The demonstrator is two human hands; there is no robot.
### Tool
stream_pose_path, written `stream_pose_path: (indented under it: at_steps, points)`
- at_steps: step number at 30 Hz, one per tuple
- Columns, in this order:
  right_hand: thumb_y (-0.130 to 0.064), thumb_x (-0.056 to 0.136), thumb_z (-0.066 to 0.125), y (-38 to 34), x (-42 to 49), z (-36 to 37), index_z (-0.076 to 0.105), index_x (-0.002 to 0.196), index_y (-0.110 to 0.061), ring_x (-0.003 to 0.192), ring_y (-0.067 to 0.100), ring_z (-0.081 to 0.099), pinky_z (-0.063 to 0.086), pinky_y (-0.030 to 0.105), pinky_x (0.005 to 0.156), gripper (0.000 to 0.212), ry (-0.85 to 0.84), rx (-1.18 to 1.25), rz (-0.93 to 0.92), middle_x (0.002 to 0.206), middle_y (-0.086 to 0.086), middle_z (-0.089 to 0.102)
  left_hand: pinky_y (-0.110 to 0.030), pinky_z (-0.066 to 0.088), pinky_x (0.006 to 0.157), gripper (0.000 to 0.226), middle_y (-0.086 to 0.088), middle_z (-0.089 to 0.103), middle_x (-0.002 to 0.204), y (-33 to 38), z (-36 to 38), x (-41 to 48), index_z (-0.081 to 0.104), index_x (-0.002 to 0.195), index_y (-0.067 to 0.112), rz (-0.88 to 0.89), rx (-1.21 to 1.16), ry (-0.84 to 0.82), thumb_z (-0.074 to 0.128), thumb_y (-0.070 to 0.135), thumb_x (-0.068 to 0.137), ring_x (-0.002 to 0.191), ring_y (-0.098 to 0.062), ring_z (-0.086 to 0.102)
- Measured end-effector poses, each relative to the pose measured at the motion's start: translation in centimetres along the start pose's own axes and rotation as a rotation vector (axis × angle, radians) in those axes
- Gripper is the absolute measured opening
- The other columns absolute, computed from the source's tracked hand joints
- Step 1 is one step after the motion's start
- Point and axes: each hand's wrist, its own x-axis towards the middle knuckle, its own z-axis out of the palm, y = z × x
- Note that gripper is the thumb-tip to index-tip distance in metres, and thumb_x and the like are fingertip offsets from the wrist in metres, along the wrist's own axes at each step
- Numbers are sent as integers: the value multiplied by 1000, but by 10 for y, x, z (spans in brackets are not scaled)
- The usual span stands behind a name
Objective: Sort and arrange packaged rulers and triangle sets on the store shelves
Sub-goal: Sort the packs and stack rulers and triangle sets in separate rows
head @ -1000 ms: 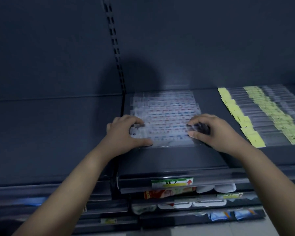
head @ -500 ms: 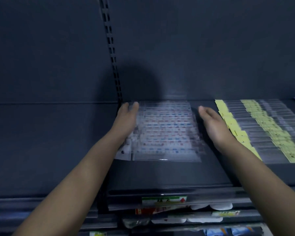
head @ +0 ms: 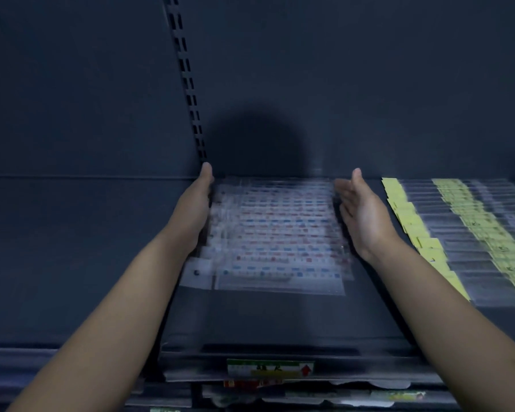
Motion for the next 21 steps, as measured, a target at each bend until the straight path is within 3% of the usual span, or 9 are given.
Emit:
stream_pose_path:
  at_steps: [2, 3, 5, 7, 11, 13, 15, 18, 21]
  points:
    - [-42, 102, 27, 0, -8, 0, 60, 92, -19, 64, -19, 60, 43, 0, 53, 42, 24, -30, -7, 71, -24, 69, -21, 27, 102, 76, 13, 37, 149, 0, -4, -6, 33, 147, 23, -3, -11, -38, 31, 72, 88, 133, -5, 38]
    - [-44, 101, 26, 2, -12, -1, 62, 93, -21, 71, -16, 62, 47, 2, 60, 43, 15, -58, -9, 76, -23, 71, -14, 32, 97, 71, 19, 46, 139, -2, -4, -10, 41, 142, 26, 0, -13, -58, 32, 71, 88, 123, 2, 46]
    - [-53, 98, 26, 9, -19, -3, 63, 108, -21, 98, 3, 66, 53, 25, 87, 50, -36, -119, 18, 104, -9, 71, -1, 43, 67, 44, 34, 65, 97, -7, -3, -22, 62, 108, 38, -12, -17, -78, 32, 65, 92, 87, 17, 60]
    - [-61, 95, 27, 13, -24, -3, 58, 121, -20, 111, 21, 61, 50, 48, 94, 58, -68, -155, 79, 122, 2, 63, -1, 43, 51, 37, 36, 65, 72, -12, 1, -32, 63, 85, 42, 3, -82, -78, 32, 57, 96, 69, 19, 61]
    - [-63, 94, 27, 12, -25, 0, 50, 132, -24, 121, 17, 53, 43, 48, 102, 60, -49, -120, 101, 134, -1, 54, -6, 45, 45, 32, 30, 66, 65, -16, 8, -39, 56, 111, 29, -13, -262, 31, 35, 50, 98, 60, 15, 62]
    - [-62, 94, 28, 13, -26, 3, 45, 137, -25, 126, 13, 48, 36, 46, 108, 59, -22, -116, 93, 138, -5, 50, -8, 47, 50, 36, 28, 65, 66, -16, 14, -38, 57, 108, 27, 0, -272, 59, 34, 52, 98, 61, 14, 62]
    - [-61, 94, 29, 14, -25, 1, 47, 136, -25, 126, 13, 48, 34, 46, 110, 58, -13, -130, 81, 137, -6, 51, -11, 46, 58, 45, 27, 65, 79, -17, 19, -37, 55, 121, 26, -4, -278, 74, 33, 57, 97, 69, 12, 62]
    - [-60, 95, 30, 12, -24, -3, 53, 129, -18, 119, 17, 55, 39, 45, 106, 59, -17, -92, 88, 128, -1, 59, -7, 46, 48, 42, 25, 65, 80, -13, 16, -39, 58, 117, 26, -4, -257, 86, 34, 55, 98, 61, 15, 61]
    - [-57, 96, 31, 13, -28, -9, 56, 124, -13, 111, 16, 61, 44, 43, 102, 58, -6, -27, 72, 121, 1, 65, 0, 40, 47, 60, 21, 51, 105, -16, 2, -41, 38, 144, 21, -21, -207, 115, 34, 57, 96, 67, 21, 52]
